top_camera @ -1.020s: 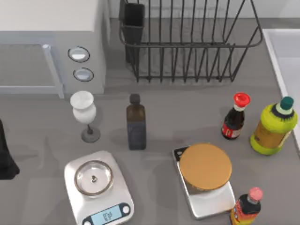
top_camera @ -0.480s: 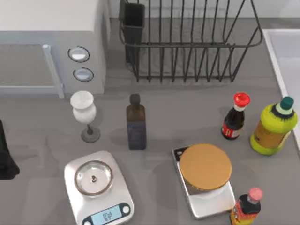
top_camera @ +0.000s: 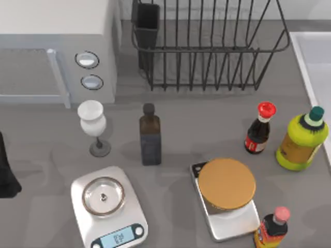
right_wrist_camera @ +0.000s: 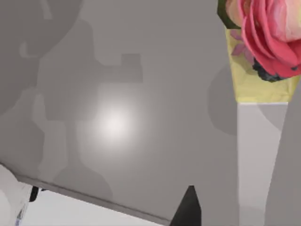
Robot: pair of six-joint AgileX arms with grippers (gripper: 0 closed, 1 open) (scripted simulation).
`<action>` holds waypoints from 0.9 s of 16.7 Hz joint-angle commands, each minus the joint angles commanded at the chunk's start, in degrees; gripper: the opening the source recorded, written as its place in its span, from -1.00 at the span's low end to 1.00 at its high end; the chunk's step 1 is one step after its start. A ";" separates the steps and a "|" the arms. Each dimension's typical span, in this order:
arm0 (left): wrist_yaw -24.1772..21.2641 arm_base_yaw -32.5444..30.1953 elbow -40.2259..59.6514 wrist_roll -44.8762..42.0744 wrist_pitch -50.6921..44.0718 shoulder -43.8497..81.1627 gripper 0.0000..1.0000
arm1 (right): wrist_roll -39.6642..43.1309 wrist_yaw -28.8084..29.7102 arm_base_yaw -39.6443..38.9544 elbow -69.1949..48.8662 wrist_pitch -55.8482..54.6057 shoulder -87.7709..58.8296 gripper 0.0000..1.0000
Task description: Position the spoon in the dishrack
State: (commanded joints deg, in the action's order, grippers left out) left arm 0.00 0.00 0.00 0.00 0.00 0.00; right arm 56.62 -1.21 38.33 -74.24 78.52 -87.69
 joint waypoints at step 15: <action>0.00 0.00 0.00 0.00 0.00 0.00 1.00 | -7.74 6.70 -9.42 -9.55 0.12 3.16 -1.00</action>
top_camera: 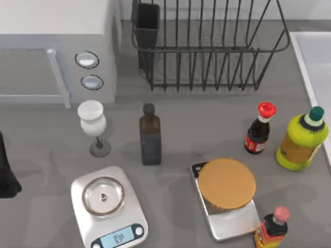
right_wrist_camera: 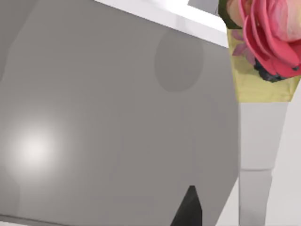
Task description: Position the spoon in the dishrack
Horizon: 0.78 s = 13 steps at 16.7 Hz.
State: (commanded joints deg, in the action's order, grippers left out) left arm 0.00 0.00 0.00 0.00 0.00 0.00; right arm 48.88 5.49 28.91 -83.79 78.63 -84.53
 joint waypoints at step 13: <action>0.00 0.00 0.00 0.00 0.00 0.00 1.00 | -39.77 38.68 -69.21 0.07 -54.12 -0.91 -1.00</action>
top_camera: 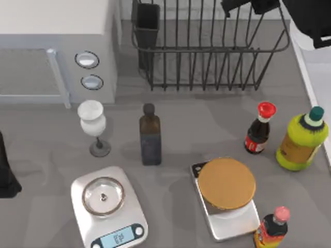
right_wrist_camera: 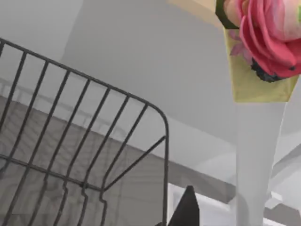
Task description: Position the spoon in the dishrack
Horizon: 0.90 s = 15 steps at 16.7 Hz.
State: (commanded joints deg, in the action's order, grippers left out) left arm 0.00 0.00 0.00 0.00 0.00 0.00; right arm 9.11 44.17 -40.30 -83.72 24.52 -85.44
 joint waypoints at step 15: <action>0.00 0.00 0.00 0.00 0.00 0.00 1.00 | -10.96 15.99 -18.44 1.23 -23.87 1.81 -1.00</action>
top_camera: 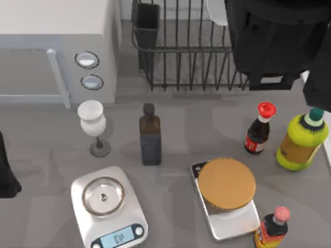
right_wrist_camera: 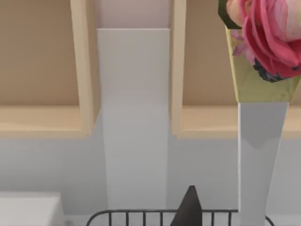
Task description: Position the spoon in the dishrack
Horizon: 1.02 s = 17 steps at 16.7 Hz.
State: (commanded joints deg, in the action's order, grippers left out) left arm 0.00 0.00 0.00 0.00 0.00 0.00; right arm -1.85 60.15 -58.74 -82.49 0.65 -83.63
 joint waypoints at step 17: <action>0.00 0.00 0.00 0.00 0.00 0.00 1.00 | 0.83 -22.04 22.52 6.11 -40.80 -33.51 -1.00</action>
State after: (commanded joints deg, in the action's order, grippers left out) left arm 0.00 0.00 0.00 0.00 0.00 0.00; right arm -1.02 38.11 -36.21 -76.38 -40.15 -117.14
